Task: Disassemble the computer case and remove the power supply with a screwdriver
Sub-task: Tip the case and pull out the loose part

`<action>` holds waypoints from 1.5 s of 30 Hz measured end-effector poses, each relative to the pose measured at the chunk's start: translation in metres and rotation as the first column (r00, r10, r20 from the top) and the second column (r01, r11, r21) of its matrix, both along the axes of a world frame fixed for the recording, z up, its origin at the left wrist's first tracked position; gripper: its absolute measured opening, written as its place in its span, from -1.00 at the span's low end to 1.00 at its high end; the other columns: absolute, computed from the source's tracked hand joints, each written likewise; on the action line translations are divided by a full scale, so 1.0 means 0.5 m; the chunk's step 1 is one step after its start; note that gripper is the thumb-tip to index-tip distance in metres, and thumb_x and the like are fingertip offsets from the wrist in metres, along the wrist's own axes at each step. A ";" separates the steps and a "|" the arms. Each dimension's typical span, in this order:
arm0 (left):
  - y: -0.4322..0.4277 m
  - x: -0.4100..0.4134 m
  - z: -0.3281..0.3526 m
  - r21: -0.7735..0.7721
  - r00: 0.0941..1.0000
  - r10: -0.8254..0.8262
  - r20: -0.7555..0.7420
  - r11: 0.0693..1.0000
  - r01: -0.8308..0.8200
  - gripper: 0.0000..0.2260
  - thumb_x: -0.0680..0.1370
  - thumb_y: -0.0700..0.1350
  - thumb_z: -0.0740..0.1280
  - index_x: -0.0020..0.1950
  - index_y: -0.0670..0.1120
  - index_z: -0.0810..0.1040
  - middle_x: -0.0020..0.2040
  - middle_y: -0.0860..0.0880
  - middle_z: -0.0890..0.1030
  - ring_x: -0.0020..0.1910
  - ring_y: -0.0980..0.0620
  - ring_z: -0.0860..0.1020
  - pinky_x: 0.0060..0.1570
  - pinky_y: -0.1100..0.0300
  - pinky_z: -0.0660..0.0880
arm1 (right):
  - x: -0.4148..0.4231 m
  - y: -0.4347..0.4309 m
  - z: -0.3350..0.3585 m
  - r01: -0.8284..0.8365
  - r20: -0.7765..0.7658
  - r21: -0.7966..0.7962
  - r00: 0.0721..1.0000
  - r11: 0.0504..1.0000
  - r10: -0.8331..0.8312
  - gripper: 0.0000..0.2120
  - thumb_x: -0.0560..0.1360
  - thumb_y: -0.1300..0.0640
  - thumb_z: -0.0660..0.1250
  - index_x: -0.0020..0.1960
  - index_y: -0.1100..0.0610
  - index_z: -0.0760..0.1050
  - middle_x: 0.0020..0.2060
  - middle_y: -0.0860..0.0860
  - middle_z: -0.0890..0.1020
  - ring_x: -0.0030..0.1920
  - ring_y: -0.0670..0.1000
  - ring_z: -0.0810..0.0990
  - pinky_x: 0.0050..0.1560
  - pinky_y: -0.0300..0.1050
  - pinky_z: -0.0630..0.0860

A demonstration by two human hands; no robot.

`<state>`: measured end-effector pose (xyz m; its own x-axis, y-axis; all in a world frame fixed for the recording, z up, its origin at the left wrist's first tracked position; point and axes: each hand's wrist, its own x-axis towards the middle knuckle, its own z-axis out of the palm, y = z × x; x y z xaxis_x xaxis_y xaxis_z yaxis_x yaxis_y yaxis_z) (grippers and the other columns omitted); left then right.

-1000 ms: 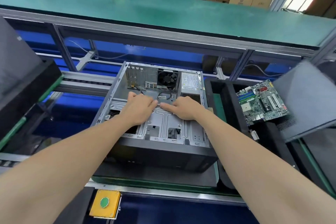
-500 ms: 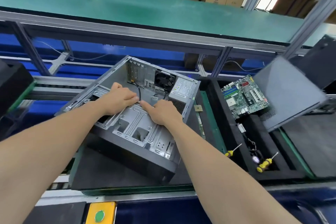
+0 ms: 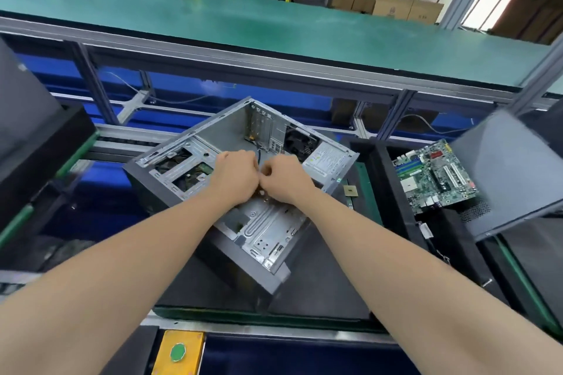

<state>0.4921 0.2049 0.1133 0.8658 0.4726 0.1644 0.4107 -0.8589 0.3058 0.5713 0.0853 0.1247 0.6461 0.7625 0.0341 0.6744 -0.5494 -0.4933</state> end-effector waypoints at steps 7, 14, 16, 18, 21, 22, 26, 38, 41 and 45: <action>-0.095 0.017 -0.018 0.067 0.975 0.195 -0.102 0.980 -0.189 -0.58 0.63 0.06 0.08 0.19 -0.17 0.61 0.32 -0.22 0.54 0.45 -0.17 0.33 0.47 -0.07 0.12 | 0.157 -0.055 0.032 -0.091 0.047 -0.175 0.994 0.980 0.101 -0.80 0.54 0.02 0.35 -0.15 0.09 0.67 -0.23 0.04 0.68 -0.12 0.10 0.61 -0.17 -0.05 0.48; -0.102 0.028 -0.024 0.075 0.965 0.190 -0.183 0.981 -0.179 -0.47 0.59 0.09 0.03 0.43 -0.16 0.43 0.58 -0.18 0.27 0.65 -0.11 -0.09 0.56 -0.27 -0.14 | 0.206 -0.083 0.006 -0.212 0.169 -0.231 0.952 0.950 0.254 -0.49 0.64 -0.13 0.27 -0.37 0.17 0.42 -0.49 0.09 0.44 -0.36 0.15 0.45 -0.28 -0.02 0.20; -0.090 0.033 -0.026 0.048 0.967 0.167 -0.190 0.986 -0.160 -0.51 0.58 0.07 0.06 0.41 -0.13 0.44 0.59 -0.16 0.23 0.65 -0.09 -0.11 0.55 -0.28 -0.18 | 0.207 -0.080 0.003 -0.220 0.180 -0.241 0.947 0.945 0.266 -0.49 0.63 -0.14 0.27 -0.29 0.23 0.53 -0.43 0.13 0.52 -0.29 0.17 0.52 -0.26 -0.02 0.22; -0.077 0.039 -0.029 0.025 0.972 0.138 -0.192 0.990 -0.136 -0.54 0.57 0.06 0.09 0.38 -0.11 0.45 0.61 -0.13 0.18 0.64 -0.07 -0.13 0.54 -0.29 -0.21 | 0.209 -0.082 0.003 -0.218 0.183 -0.248 0.946 0.944 0.267 -0.49 0.63 -0.14 0.27 -0.31 0.23 0.50 -0.44 0.13 0.51 -0.29 0.17 0.51 -0.28 -0.06 0.22; -0.055 0.046 -0.035 0.022 0.976 0.086 -0.200 0.996 -0.083 -0.57 0.55 0.04 0.12 0.36 -0.08 0.47 0.64 -0.11 0.11 0.64 -0.06 -0.14 0.54 -0.31 -0.22 | 0.202 -0.084 0.004 -0.205 0.163 -0.248 0.955 0.947 0.249 -0.50 0.62 -0.14 0.28 -0.38 0.11 0.35 -0.47 0.07 0.44 -0.34 0.12 0.45 -0.23 -0.02 0.30; -0.048 0.047 -0.037 0.025 0.978 0.064 -0.198 0.998 -0.060 -0.59 0.55 0.03 0.13 0.34 -0.07 0.48 0.65 -0.10 0.11 0.65 -0.06 -0.13 0.53 -0.31 -0.23 | 0.197 -0.083 0.004 -0.195 0.160 -0.258 0.957 0.946 0.240 -0.50 0.62 -0.15 0.27 -0.40 0.09 0.32 -0.48 0.06 0.45 -0.35 0.10 0.45 -0.20 0.00 0.34; -0.009 0.043 -0.033 0.004 0.978 -0.052 -0.204 0.999 0.054 -0.78 0.53 0.03 0.21 0.14 0.04 0.51 0.65 -0.06 0.12 0.65 -0.01 -0.10 0.54 -0.28 -0.22 | 0.165 -0.090 0.013 -0.154 0.160 -0.317 0.964 0.936 0.213 -0.48 0.62 -0.21 0.24 -0.43 0.04 0.34 -0.49 0.00 0.49 -0.34 0.08 0.49 -0.22 0.01 0.36; 0.081 0.019 -0.005 0.008 0.844 -0.494 -0.207 0.862 0.507 -0.82 0.51 -0.19 0.28 0.08 0.00 0.44 0.66 -0.04 0.06 0.64 0.07 -0.17 0.59 -0.03 -0.20 | -0.018 -0.111 0.047 -0.154 0.187 -0.541 0.936 0.827 0.297 -0.46 0.67 -0.31 0.05 -0.30 0.04 0.36 -0.33 0.01 0.46 -0.31 0.04 0.44 -0.30 -0.02 0.29; 0.067 0.005 0.002 0.015 0.871 -0.432 -0.234 0.894 0.448 -0.49 0.51 -0.22 0.26 0.45 0.04 0.32 0.68 -0.05 -0.12 0.63 0.05 -0.26 0.59 -0.03 -0.25 | -0.041 -0.102 0.042 -0.171 0.183 -0.575 0.926 0.800 0.329 -0.38 0.66 -0.39 0.01 -0.30 0.04 0.42 -0.34 -0.01 0.51 -0.32 0.02 0.48 -0.34 -0.05 0.29; 0.018 -0.008 0.003 -0.005 0.953 -0.080 -0.292 0.997 0.082 -0.23 0.57 -0.14 0.18 0.66 -0.05 -0.21 0.66 -0.09 -0.24 0.63 -0.04 -0.25 0.59 -0.06 -0.22 | 0.007 -0.106 0.057 -0.177 -0.042 -0.380 0.984 0.908 0.174 -0.53 0.67 -0.21 0.23 -0.34 -0.02 0.48 -0.38 -0.03 0.61 -0.26 0.03 0.58 -0.22 -0.01 0.51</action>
<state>0.4882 0.2138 0.1148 0.9119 0.3985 -0.0981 0.4100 -0.8947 0.1772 0.5746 0.0324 0.1533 0.5001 0.8175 -0.2856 0.7742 -0.5698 -0.2755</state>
